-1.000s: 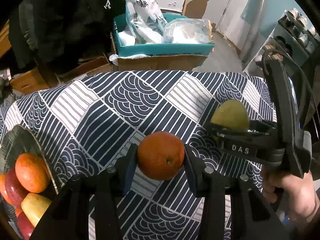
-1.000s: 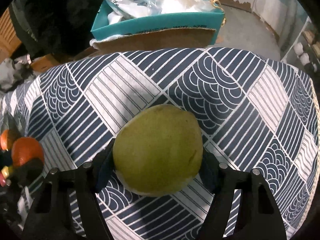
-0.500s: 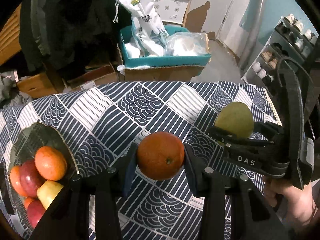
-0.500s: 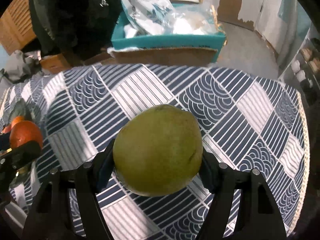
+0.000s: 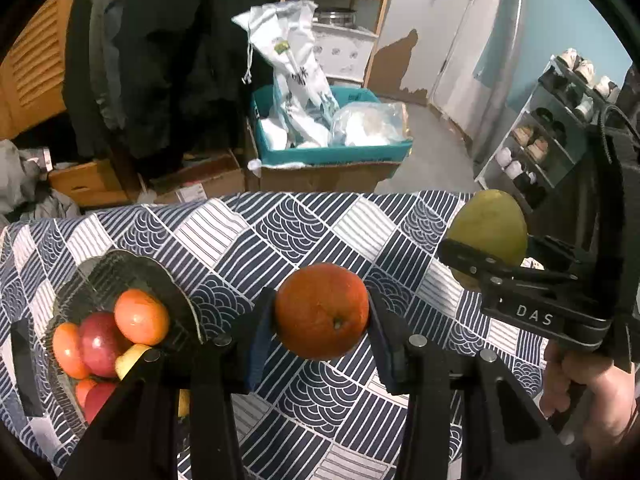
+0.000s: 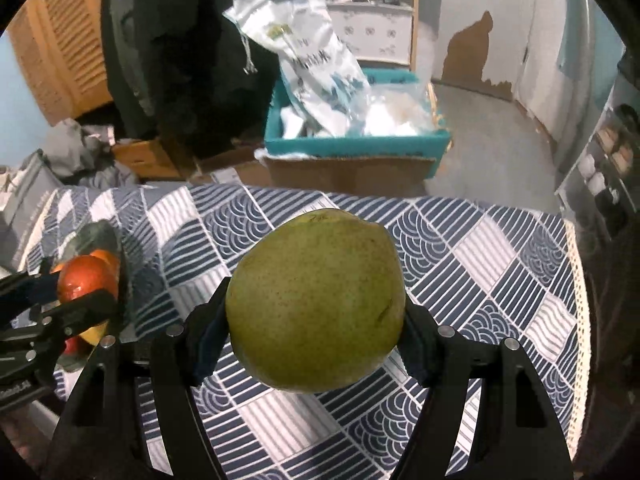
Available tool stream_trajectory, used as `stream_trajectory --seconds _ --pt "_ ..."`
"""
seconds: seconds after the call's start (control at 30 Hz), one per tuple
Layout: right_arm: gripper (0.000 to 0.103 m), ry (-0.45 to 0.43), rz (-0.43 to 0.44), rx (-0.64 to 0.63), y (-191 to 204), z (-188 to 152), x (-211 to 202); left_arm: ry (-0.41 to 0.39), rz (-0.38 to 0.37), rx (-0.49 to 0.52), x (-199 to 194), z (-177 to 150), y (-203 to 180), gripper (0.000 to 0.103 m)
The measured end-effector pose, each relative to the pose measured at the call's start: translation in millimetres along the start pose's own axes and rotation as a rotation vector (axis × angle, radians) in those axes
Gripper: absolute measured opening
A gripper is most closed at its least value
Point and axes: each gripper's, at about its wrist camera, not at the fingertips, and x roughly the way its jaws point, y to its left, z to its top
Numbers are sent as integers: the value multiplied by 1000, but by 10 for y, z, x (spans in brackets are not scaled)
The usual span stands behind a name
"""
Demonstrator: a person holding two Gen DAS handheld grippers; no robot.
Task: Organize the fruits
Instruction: 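Lift and carry the tangerine and pear toward the glass bowl with both tools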
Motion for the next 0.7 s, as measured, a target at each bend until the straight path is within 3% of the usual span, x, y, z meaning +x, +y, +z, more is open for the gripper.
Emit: stream_trajectory --seconds 0.7 --pt "73 -138 74 -85 459 84 -764 -120 18 -25 -770 -73 231 45"
